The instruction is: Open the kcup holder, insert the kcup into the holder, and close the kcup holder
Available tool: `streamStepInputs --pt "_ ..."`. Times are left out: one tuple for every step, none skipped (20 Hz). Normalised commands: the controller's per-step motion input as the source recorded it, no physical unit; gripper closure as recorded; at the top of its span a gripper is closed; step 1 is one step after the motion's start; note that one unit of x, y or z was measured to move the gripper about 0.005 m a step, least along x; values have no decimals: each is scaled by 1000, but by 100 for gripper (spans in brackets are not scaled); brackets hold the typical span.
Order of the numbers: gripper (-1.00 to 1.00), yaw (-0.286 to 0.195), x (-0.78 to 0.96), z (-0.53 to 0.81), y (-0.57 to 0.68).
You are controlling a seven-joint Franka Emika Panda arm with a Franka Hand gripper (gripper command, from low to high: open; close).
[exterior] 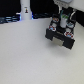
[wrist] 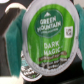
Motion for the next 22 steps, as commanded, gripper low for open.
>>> streamStepInputs --pt "100 3 -19 -184 -16" --pt "100 1 -13 -187 -23" --pt "100 4 -12 -216 -13" --pt "100 7 -5 -209 -20" --pt "100 7 -18 -221 -22" --pt "100 5 -39 -143 -34" --pt "100 -2 -20 -177 -46" --pt "100 4 -20 -234 -28" --pt "100 18 -46 -241 -23" --pt "100 29 -62 -216 -27" --pt "100 38 -108 -158 -30" --pt "100 39 -158 -96 -47" --pt "100 29 -168 -52 -38" --pt "100 21 -149 -44 -32" --pt "100 15 -144 -62 -29" --pt "100 38 -134 -5 59" --pt "100 12 -87 -98 10" --pt "100 15 -131 -61 10" --pt "100 18 -164 -33 10" --pt "100 15 -158 -25 1" --pt "100 14 -144 -38 -1" --pt "100 13 -138 -55 -6"
